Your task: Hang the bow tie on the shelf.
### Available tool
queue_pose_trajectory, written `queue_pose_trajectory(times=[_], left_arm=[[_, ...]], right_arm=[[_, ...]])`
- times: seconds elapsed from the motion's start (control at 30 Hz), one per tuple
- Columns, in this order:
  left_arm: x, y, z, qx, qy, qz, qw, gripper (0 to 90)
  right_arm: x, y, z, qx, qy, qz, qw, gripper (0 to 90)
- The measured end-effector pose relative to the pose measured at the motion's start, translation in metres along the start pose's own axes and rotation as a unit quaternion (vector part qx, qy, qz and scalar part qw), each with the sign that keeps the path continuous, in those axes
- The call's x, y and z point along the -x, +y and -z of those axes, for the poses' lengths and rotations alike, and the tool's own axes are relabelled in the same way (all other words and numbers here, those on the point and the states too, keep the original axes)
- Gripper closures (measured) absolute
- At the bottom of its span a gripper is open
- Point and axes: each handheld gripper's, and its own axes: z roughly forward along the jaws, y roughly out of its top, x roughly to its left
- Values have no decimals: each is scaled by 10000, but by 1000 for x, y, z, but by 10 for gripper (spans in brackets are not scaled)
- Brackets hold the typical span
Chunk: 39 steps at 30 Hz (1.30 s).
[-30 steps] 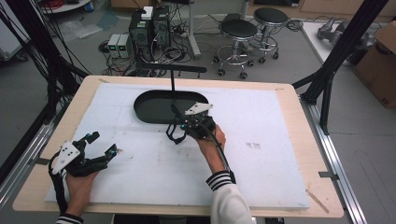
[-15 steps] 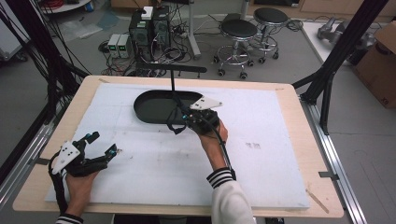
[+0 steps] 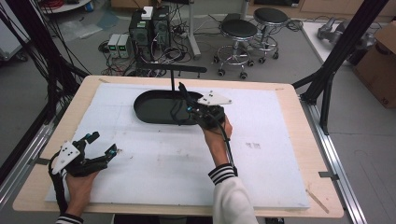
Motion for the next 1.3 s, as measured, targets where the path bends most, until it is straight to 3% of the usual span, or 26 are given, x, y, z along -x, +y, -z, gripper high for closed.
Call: queue_pose_trajectory(times=[0.1,0.37,0.87,1.07,1.3], left_arm=[[0,0,0,3,5,-5,10000,160],[0,0,0,11,3,-13,10000,160],[0,0,0,19,5,-18,10000,160],[1,0,0,19,-1,-23,10000,160],[1,0,0,19,8,-29,10000,160]], right_arm=[[3,5,2,104,2,-85,9999,743],[7,18,1,229,-80,-3,9997,743],[31,31,-6,472,-259,36,9985,747],[45,28,-10,328,-360,-121,9987,749],[57,50,-9,302,-489,26,9983,749]])
